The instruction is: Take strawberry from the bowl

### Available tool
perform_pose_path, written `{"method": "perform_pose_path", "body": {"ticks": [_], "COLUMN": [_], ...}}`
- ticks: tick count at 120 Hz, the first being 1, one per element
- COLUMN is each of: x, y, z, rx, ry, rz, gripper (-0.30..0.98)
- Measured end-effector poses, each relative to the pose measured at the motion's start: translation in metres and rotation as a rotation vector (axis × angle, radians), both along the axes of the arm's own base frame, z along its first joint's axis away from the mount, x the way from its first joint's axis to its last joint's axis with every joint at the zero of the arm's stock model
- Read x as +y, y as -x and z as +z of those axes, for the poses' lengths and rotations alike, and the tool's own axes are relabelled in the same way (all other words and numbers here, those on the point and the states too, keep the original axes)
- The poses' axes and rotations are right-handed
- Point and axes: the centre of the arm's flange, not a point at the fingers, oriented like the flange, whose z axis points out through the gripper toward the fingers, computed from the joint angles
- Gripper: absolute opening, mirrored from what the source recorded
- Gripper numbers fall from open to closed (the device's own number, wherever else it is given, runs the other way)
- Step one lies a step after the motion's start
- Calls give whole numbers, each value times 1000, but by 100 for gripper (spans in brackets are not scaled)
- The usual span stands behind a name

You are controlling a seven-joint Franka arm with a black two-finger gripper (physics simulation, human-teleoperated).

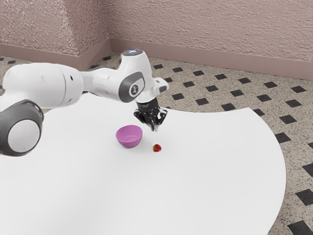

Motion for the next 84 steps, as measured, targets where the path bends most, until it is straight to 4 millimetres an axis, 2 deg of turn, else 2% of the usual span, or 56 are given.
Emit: {"method": "perform_pose_path", "body": {"ticks": [8, 28, 44, 50, 56, 67, 77, 80, 84], "x": [-8, -14, -14, -13, -13, -3, 41, 61, 87], "y": [0, 0, 1, 4, 10, 35, 65, 74, 82], "z": [-4, -1, 14, 25, 54, 138, 216, 231, 241], "rx": [3, -2, -20, -15, -19, -37, -68, -64, -45], "ry": [4, 10, 16, 16, 16, 5, -37, -51, -67], "rz": [-3, 14, 29, 32, 34, 45, 80, 100, 126], "gripper": [3, 36, 51, 55, 58, 62, 64, 64, 65]}}
